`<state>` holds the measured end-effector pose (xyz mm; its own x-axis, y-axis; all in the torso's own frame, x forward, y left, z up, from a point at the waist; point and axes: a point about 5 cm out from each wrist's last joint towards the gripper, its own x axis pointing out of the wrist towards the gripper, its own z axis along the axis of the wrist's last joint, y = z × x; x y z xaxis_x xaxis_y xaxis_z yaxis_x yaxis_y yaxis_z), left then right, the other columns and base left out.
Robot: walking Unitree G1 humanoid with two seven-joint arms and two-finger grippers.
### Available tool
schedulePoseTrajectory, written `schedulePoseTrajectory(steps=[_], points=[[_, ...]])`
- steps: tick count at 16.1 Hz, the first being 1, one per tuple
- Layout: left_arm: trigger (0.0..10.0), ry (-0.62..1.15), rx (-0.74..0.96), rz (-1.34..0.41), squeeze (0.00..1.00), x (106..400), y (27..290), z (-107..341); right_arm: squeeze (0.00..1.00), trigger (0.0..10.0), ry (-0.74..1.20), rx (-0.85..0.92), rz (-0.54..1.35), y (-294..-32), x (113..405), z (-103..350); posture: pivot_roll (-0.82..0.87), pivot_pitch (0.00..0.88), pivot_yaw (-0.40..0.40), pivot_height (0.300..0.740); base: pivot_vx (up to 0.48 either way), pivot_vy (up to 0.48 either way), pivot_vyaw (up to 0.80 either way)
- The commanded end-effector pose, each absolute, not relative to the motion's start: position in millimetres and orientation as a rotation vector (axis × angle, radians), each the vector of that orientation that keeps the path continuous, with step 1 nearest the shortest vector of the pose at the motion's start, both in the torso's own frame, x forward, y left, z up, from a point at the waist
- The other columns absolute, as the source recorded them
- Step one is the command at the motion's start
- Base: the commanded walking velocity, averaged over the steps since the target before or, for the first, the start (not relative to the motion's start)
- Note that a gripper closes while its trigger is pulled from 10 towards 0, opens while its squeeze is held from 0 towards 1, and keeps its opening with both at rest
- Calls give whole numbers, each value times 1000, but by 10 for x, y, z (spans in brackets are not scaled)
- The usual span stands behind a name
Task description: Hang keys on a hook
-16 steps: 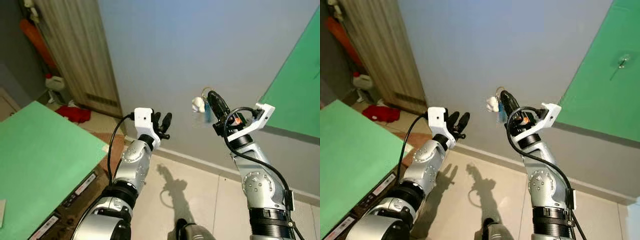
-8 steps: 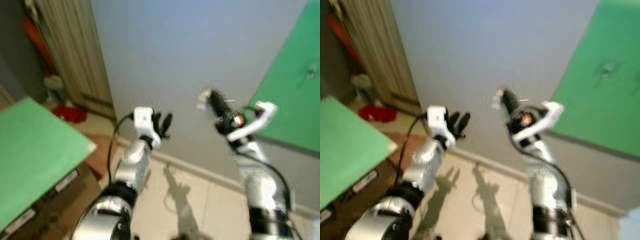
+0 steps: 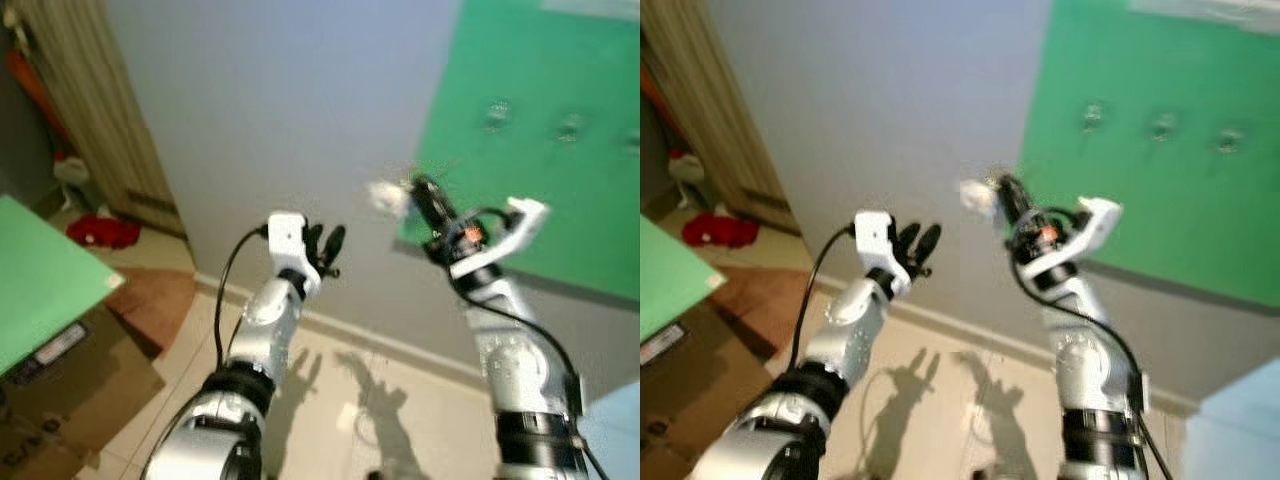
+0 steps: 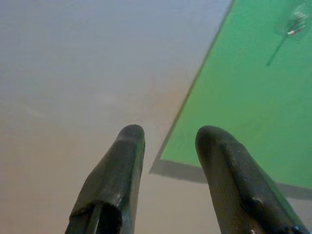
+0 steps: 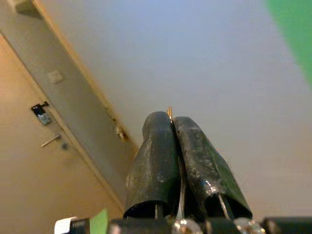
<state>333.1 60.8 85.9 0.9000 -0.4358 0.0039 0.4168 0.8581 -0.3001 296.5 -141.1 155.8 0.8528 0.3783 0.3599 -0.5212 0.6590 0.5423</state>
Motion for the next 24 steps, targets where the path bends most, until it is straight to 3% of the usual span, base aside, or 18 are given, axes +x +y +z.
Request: schedulePoseTrajectory(steps=[1,6,13,22,24], points=[[10000,61,-297,-476,0,3330,523,891,0,10000,-247,668,477,-1530,2948,1593,-144,28,8,740,0,-480,0],[10000,60,-294,-466,0,3355,532,911,0,10000,-235,661,478,-1498,2968,1582,-147,25,10,740,0,-439,0],[10000,66,-297,-456,0,3383,538,932,0,10000,-247,654,445,-1553,2953,1577,-148,47,29,740,0,0,0],[10000,83,-269,-448,0,3389,525,902,0,10000,-174,629,417,-1558,2996,1470,-161,0,2,740,0,0,0],[10000,83,-259,-448,0,3388,513,899,0,10000,-160,617,435,-1528,3012,1464,-165,0,3,740,0,0,-800]])
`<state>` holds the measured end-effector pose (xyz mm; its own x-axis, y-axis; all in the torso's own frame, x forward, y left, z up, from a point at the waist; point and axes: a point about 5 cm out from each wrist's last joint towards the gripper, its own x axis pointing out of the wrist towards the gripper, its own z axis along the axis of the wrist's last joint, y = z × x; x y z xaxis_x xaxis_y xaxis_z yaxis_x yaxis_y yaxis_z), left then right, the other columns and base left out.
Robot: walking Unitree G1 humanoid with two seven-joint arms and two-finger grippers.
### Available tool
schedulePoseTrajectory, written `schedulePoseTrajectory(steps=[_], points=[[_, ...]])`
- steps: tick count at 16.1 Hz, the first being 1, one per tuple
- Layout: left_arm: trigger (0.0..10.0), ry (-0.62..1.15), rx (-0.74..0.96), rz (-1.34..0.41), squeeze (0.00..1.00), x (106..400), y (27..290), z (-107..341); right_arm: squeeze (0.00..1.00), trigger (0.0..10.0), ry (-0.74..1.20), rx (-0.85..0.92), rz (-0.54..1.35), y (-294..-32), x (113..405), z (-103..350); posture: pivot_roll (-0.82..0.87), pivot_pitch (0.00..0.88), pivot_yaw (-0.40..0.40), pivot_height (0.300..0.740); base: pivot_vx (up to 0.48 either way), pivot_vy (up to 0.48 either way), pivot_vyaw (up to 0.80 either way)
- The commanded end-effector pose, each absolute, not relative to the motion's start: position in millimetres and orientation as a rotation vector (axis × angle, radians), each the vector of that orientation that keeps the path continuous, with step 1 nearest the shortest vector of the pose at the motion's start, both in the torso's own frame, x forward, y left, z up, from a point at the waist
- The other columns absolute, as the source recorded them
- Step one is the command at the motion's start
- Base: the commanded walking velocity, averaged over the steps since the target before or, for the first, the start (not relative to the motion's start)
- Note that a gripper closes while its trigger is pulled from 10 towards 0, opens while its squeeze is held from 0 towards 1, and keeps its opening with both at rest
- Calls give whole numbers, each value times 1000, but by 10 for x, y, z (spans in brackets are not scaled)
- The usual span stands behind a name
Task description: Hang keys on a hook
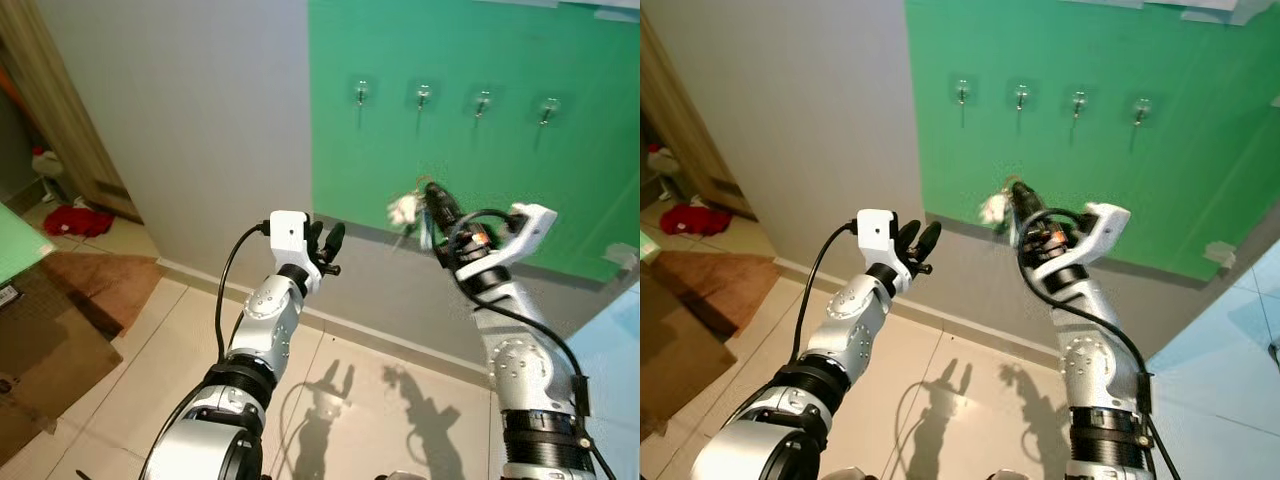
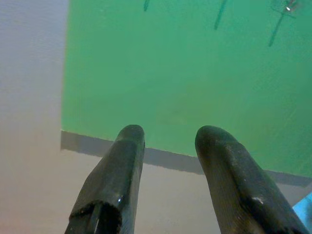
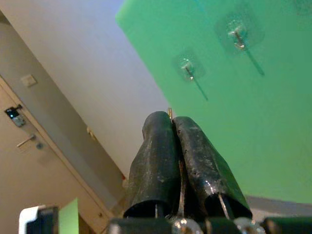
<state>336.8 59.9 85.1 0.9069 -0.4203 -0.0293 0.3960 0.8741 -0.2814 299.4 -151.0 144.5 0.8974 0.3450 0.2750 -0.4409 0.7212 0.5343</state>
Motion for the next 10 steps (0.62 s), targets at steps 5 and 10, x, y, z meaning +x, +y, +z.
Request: schedulePoseTrajectory(steps=[5,10], points=[[10000,63,-234,-460,0,3394,497,934,0,10000,-191,611,435,-1536,3013,1500,-164,0,16,740,0,0,-480],[10000,10,-235,-490,0,3421,473,1047,0,10000,-208,608,420,-1554,3049,1557,-160,0,25,740,227,0,-480]])
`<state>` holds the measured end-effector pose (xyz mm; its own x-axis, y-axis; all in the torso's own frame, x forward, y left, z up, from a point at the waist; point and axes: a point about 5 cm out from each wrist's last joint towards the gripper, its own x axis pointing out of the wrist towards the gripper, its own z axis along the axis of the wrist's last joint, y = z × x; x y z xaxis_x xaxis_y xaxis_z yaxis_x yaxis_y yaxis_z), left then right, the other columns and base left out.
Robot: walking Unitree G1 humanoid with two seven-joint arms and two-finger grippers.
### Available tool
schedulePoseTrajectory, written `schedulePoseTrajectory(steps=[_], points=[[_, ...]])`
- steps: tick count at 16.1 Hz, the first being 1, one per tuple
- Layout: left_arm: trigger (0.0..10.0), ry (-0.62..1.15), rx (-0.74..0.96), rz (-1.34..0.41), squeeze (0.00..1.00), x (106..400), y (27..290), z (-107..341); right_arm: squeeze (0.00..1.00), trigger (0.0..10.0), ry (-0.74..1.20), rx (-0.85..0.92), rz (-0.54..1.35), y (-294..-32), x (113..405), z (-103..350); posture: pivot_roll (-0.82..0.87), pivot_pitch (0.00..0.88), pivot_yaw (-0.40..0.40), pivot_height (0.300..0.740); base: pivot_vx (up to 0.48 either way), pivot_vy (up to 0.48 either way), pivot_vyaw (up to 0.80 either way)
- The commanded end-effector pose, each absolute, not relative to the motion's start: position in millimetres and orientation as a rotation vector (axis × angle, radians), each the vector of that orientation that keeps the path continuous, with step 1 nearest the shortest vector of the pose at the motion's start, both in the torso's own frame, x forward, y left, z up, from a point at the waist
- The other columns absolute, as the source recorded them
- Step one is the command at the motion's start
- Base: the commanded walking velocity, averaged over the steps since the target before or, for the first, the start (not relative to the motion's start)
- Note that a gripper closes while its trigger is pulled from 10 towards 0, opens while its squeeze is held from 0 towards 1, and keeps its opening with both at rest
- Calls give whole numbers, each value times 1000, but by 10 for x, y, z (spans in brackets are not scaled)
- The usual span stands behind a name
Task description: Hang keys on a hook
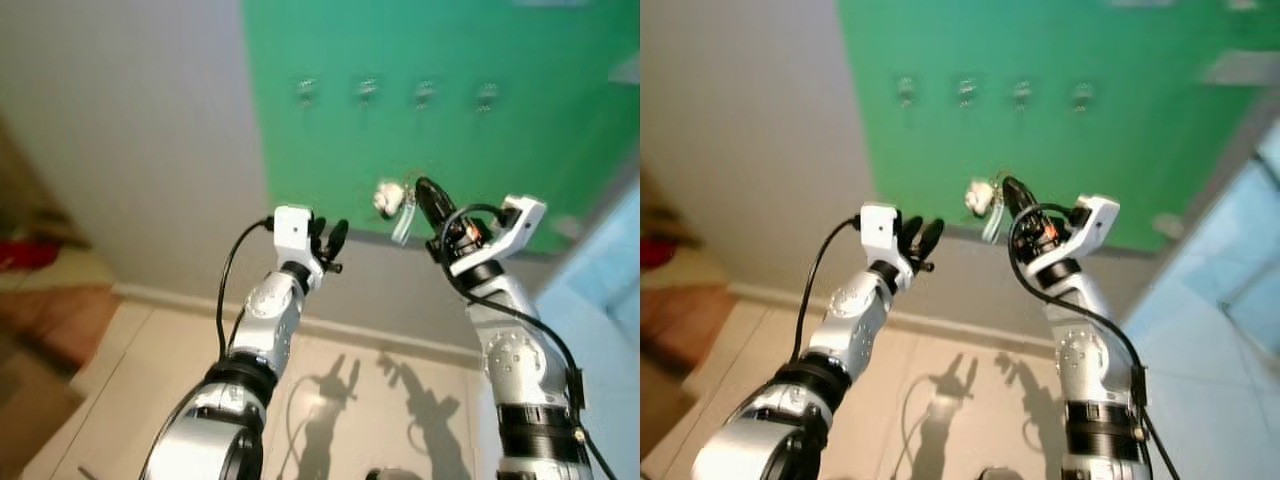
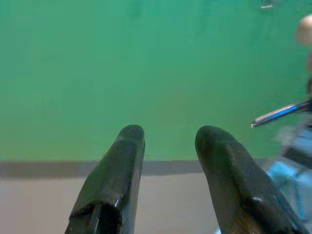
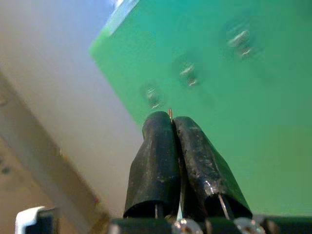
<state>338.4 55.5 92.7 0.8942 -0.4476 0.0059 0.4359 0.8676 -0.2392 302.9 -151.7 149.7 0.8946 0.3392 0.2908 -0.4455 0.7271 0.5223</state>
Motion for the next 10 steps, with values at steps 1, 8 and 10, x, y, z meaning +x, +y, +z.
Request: schedulePoseTrajectory(steps=[1,8,10], points=[[10000,7,-233,-492,0,3423,472,1054,0,10000,-208,600,424,-1550,3048,1560,-160,0,28,740,326,0,0],[10000,-28,-235,-507,0,3437,457,1131,0,10000,-225,615,436,-1547,3058,1617,-160,0,23,740,367,0,-229],[10000,-39,-231,-506,0,3444,458,1159,0,10000,-241,621,456,-1547,3034,1634,-160,0,23,740,379,0,0]])
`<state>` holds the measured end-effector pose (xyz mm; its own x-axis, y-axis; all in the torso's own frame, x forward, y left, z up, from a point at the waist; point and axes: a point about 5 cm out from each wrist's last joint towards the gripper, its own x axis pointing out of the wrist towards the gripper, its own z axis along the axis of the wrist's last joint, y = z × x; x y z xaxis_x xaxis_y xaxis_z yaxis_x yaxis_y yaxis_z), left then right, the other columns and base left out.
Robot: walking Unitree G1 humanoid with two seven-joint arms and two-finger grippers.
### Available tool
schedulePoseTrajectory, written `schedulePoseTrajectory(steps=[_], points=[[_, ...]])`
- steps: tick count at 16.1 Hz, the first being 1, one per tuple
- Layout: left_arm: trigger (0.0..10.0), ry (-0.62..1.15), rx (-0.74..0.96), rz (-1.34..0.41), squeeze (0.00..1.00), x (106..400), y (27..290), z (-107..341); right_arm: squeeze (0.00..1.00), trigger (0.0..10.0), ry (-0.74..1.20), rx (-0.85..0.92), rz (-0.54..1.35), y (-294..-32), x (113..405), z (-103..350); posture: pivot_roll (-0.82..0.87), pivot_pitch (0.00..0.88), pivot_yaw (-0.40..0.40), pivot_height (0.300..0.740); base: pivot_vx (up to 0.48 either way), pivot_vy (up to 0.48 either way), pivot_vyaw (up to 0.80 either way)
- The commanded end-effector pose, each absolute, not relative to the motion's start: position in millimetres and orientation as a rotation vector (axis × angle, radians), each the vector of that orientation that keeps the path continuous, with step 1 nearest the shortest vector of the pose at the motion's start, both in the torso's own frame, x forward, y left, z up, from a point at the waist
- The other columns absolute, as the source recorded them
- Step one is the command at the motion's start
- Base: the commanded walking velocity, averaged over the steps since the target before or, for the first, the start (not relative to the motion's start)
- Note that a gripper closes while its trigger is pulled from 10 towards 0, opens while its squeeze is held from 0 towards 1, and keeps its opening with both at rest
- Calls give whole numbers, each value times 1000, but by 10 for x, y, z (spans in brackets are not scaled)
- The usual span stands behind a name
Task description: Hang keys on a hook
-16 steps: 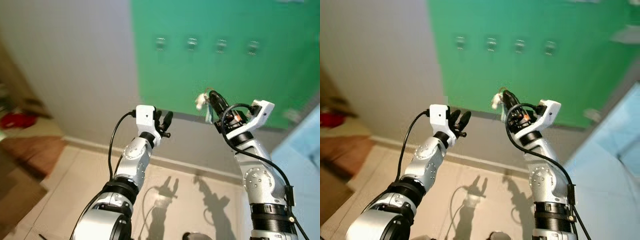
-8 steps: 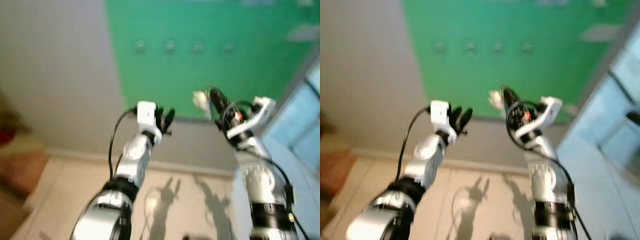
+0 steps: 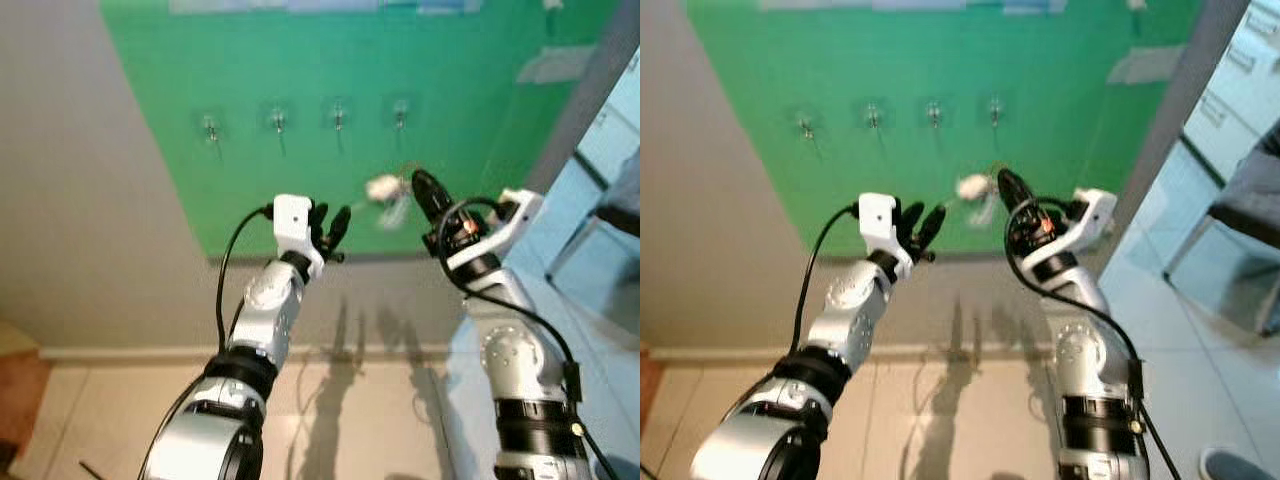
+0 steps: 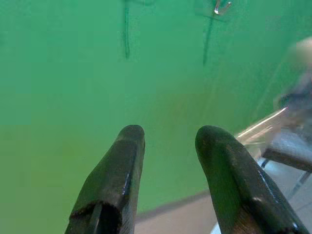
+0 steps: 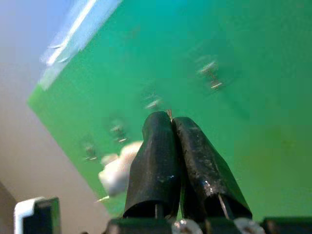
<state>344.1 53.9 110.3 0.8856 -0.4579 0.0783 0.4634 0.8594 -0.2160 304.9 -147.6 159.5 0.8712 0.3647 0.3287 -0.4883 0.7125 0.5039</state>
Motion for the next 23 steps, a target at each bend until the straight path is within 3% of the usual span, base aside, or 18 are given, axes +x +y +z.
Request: schedulePoseTrajectory(steps=[1,4,7,17,23], points=[[10000,-52,-230,-506,0,3453,461,1190,0,10000,-271,587,506,-1531,2990,1681,-159,0,24,740,375,0,800],[10000,-78,-228,-510,0,3462,455,1249,0,10000,-273,592,578,-1472,2949,1715,-158,0,22,740,377,0,798],[10000,-95,-230,-513,0,3458,445,1285,0,10000,-274,606,581,-1485,2947,1727,-158,0,23,740,361,0,0],[10000,-140,-293,-542,0,3431,439,1373,0,10000,-245,560,625,-1428,2923,1729,-157,7,19,740,0,0,0],[10000,-155,-302,-554,0,3421,430,1410,0,10000,-225,590,500,-1511,3042,1708,-150,16,21,740,0,0,0]])
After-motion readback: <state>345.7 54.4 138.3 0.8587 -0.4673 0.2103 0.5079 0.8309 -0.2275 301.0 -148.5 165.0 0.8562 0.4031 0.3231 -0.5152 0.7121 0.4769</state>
